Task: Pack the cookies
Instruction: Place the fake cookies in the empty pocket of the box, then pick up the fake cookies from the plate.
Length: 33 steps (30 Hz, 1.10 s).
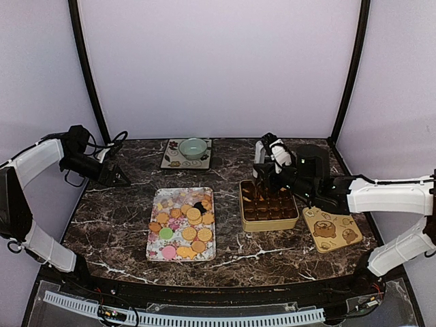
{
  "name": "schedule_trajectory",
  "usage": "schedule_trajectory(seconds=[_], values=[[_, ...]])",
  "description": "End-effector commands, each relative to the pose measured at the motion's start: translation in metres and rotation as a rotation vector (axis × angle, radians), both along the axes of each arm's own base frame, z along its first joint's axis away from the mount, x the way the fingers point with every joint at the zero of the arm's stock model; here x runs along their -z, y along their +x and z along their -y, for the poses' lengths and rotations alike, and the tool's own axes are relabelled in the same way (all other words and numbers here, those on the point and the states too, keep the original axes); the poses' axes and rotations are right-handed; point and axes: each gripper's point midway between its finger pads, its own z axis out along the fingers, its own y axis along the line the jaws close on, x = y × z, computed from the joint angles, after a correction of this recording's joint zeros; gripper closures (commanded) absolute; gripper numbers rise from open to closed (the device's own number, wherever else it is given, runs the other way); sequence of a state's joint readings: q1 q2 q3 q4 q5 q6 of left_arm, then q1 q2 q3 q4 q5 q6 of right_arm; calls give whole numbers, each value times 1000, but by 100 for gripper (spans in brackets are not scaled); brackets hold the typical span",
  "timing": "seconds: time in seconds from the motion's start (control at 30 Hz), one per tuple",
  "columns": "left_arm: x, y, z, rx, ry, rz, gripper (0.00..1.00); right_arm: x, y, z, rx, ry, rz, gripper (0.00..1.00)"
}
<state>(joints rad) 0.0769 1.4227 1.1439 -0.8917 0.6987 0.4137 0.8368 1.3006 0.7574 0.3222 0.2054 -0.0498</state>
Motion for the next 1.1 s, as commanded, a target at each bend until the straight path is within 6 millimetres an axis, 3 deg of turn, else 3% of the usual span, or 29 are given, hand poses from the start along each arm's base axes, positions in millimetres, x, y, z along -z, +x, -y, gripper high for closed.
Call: schedule_trajectory(seconds=[0.0, 0.3, 0.47, 0.67, 0.83, 1.07], values=[[-9, -4, -1, 0, -7, 17, 2, -20, 10, 1, 25, 80, 39, 81], [-6, -3, 0, -2, -16, 6, 2, -17, 6, 32, 90, 58, 47, 81], [-6, -4, 1, 0, -19, 7, 2, -19, -1, 28, 45, 79, 31, 81], [-7, -5, 1, 0, -16, 8, 2, -44, 1, 23, 30, 117, 60, 80], [-6, -5, 1, 0, -15, 7, 2, -67, -11, -6, -78, 180, 58, 80], [-1, -4, -1, -6, -6, -1, 2, -82, -81, -102, -313, 192, 62, 80]])
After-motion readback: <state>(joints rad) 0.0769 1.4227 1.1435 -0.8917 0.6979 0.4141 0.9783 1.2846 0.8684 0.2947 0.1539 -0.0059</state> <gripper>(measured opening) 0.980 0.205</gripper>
